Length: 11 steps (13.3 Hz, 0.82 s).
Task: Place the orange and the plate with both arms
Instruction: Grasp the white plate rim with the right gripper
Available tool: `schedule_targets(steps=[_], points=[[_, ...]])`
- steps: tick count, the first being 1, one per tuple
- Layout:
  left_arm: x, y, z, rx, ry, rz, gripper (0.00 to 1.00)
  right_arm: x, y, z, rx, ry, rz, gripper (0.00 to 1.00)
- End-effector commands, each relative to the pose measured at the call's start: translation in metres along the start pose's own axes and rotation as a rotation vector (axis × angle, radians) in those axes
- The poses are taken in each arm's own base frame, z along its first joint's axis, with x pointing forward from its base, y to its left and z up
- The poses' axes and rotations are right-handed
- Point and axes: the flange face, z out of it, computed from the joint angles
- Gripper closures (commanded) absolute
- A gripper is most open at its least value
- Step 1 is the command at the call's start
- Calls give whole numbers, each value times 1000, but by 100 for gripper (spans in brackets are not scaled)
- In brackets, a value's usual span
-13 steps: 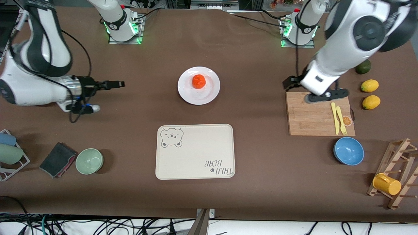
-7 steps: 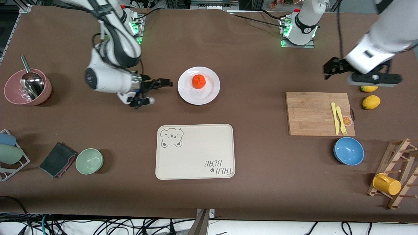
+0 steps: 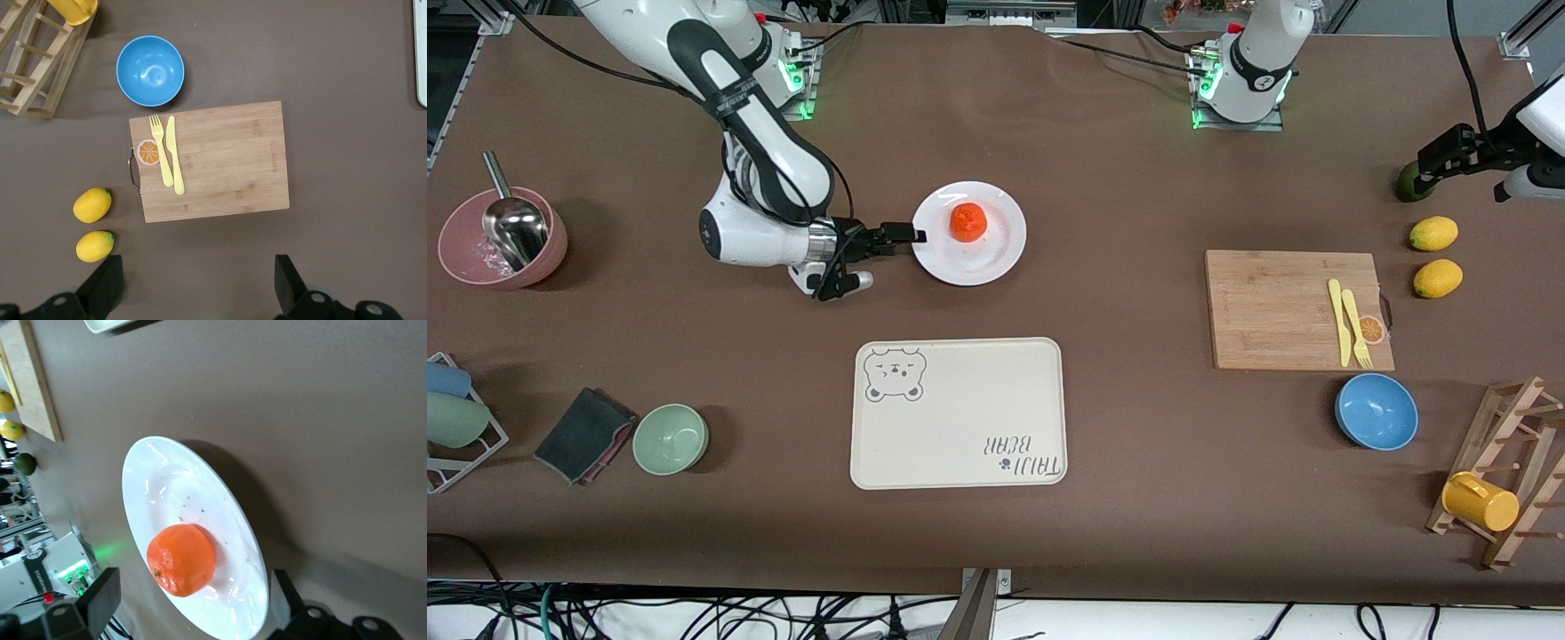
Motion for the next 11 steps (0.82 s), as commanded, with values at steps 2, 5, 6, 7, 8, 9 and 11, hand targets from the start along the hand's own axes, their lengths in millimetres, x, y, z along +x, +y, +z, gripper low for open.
schedule_targets(steps=[2, 5, 6, 7, 8, 9, 11], points=[[-21, 10, 6, -5, -7, -34, 0, -2, 26, 30, 83, 7, -11, 0], [0, 16, 10, -13, -12, -34, 0, -5, 35, 40, 123, 18, -34, 0], [12, 19, 7, -9, -4, -28, 0, -6, 38, 45, 128, 11, -25, 0], [23, 21, 7, -6, -3, -26, 0, -7, 40, 48, 130, 5, -19, 2], [35, 20, 9, -4, -5, -24, 0, -8, 43, 52, 130, -3, -14, 6], [40, 19, 6, -2, 3, -25, 0, -10, 48, 58, 133, -13, -5, 9], [41, 29, 1, 0, 9, -42, 0, -9, 48, 61, 135, -16, -16, 35]])
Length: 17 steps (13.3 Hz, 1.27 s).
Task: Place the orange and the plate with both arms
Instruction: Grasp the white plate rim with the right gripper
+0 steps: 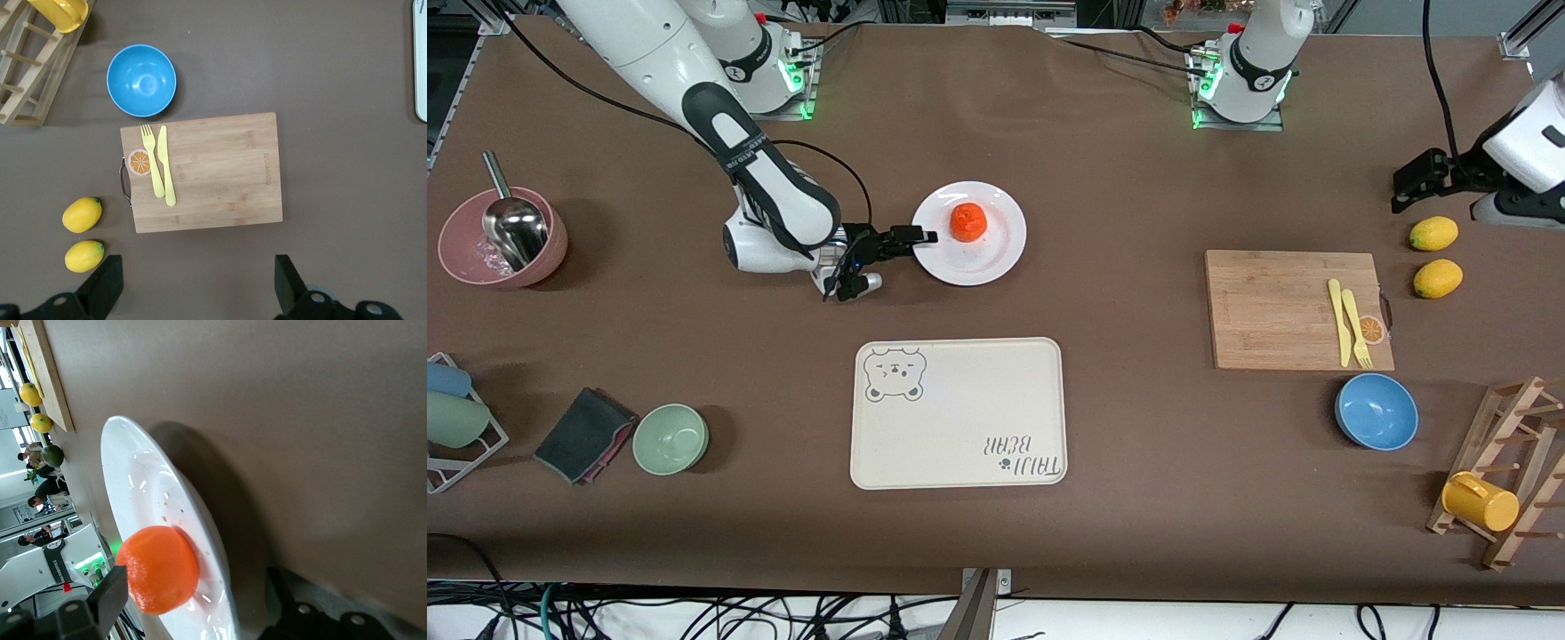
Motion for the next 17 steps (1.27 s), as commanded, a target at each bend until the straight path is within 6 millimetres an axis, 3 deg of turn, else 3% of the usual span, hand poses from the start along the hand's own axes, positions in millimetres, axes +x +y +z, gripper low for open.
schedule_targets(steps=[1, 3, 4, 7, 12, 15, 17], points=[[8, 16, -14, -6, 14, -27, 0, 0, -2, 8, 15, 0, -34, 50], [8, 24, -18, -4, 7, -46, 0, -2, 6, 26, 24, -32, -85, 56], [9, 26, -20, -2, 8, -43, 0, -2, 14, 32, 36, -40, -132, 64], [10, 26, -19, -2, -9, -74, 0, 0, 16, 34, 41, -40, -176, 100], [5, 29, -30, 11, -34, -59, 0, 7, 5, 25, 39, -21, -163, 100], [-1, 19, -50, 9, -12, -67, 0, 19, -19, 9, 71, -20, -153, 100], [-1, 17, -53, -5, -15, -83, 0, 35, -28, -12, 58, -6, -135, 100]])
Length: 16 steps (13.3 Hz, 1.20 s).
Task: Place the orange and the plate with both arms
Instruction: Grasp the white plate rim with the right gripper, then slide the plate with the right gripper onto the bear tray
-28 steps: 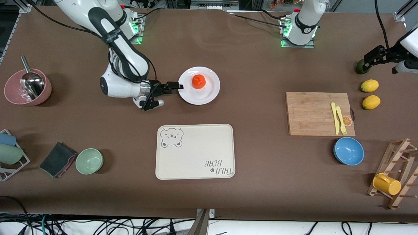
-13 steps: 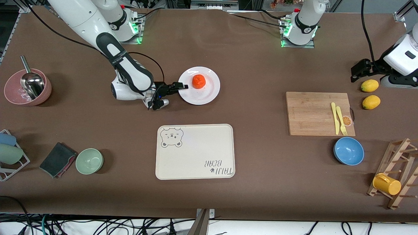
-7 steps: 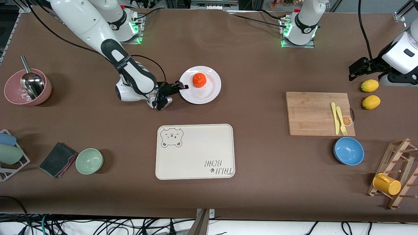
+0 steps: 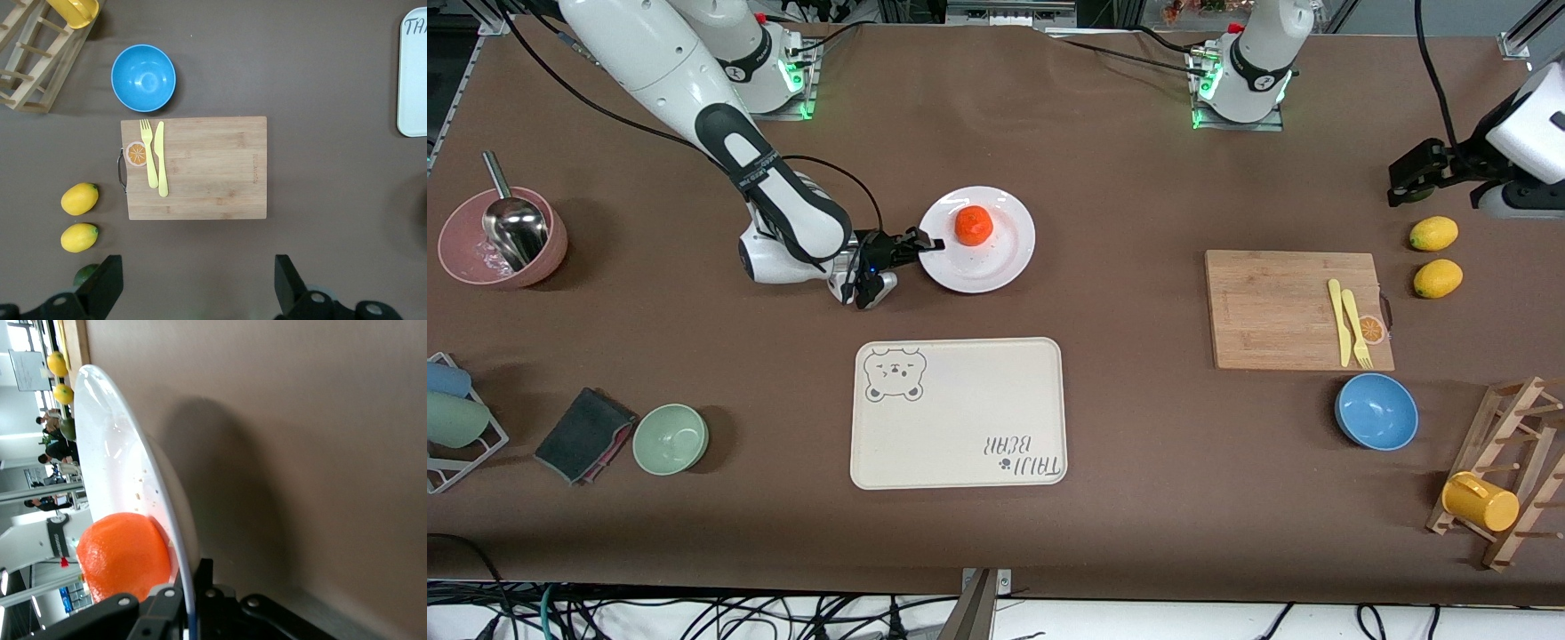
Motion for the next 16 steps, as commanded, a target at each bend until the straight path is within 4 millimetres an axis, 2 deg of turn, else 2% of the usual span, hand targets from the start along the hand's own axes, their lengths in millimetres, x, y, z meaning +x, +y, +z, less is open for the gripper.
schedule_targets(steps=[1, 3, 5, 7, 10, 11, 13, 14, 16], points=[[2, -6, -6, -6, -13, -17, 0, 26, -18, -35, 1, -6, 32, 100], [3, -9, -7, -9, -10, -14, 0, 52, -20, -74, -32, -26, 51, 100], [3, -9, -6, -8, -11, -18, 0, 87, -22, -117, -83, -16, 29, 100], [3, -9, -7, -9, -11, -20, 0, 125, -21, -138, -96, 23, 40, 100], [3, -6, -7, -9, -11, -17, 0, 181, -7, -147, -87, 101, 81, 100], [2, -6, -7, -9, -11, -17, 0, 192, -1, -143, -79, 124, 104, 100], [2, -6, -7, -9, -11, -17, 0, 219, -5, -137, -82, 203, 146, 100], [2, -6, -7, -7, -11, -17, 0, 229, -8, -132, -85, 238, 158, 100], [2, -6, -7, -7, -13, -17, 0, 241, -11, -106, -96, 271, 150, 100]])
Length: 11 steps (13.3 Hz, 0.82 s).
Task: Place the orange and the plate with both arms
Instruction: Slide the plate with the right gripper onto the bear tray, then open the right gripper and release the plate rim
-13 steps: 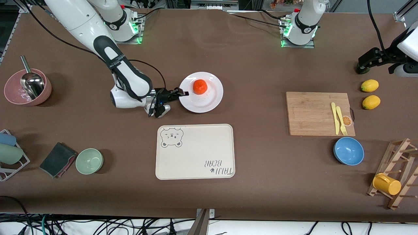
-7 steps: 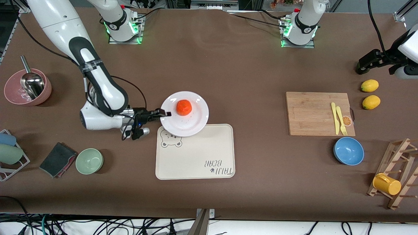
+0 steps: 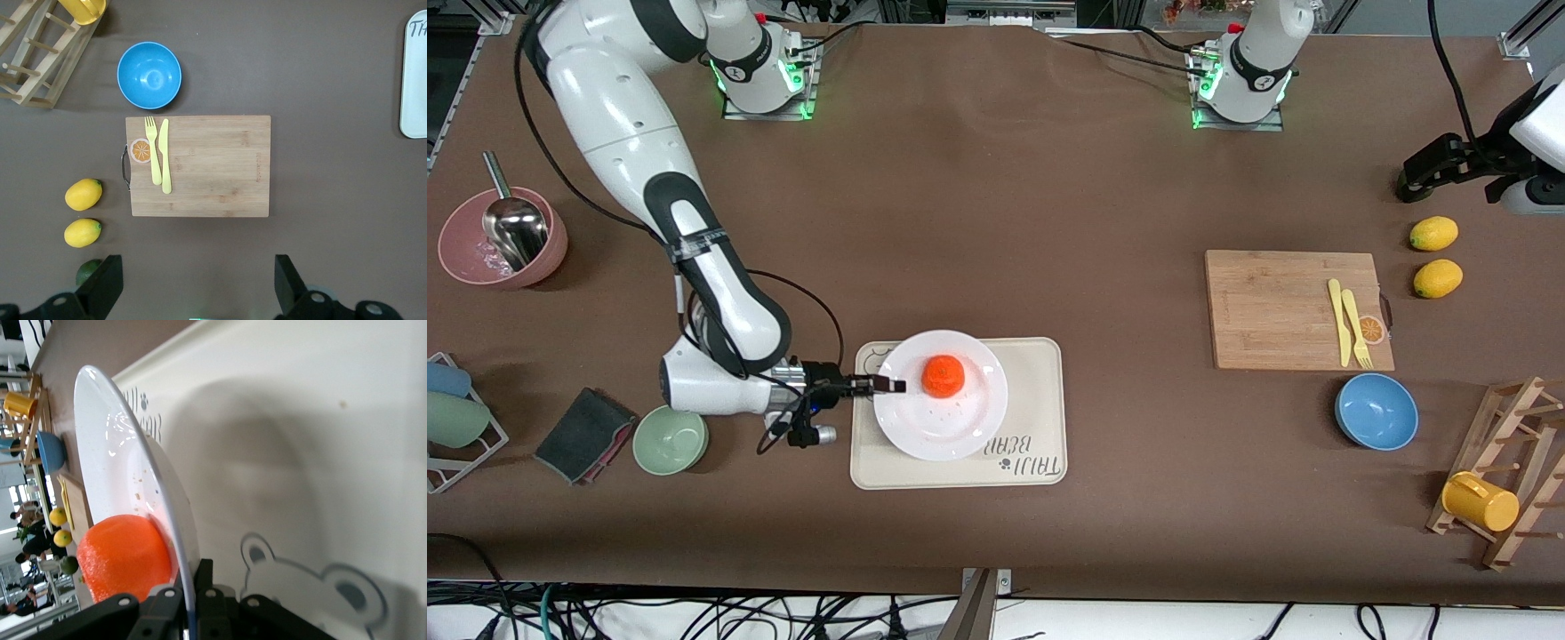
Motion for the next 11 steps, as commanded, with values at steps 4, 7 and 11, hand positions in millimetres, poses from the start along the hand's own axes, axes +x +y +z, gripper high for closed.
schedule_targets(steps=[4, 7, 11], points=[[0, 4, -7, -8, -3, 0, 0, 12, -10, 39, -15, 61, -2, 100], [0, 4, -7, -8, -5, 0, 0, 11, -9, 41, -25, 54, -7, 45], [-1, 4, -7, -8, -9, 0, 0, 17, -16, 18, -185, 43, -156, 0]])
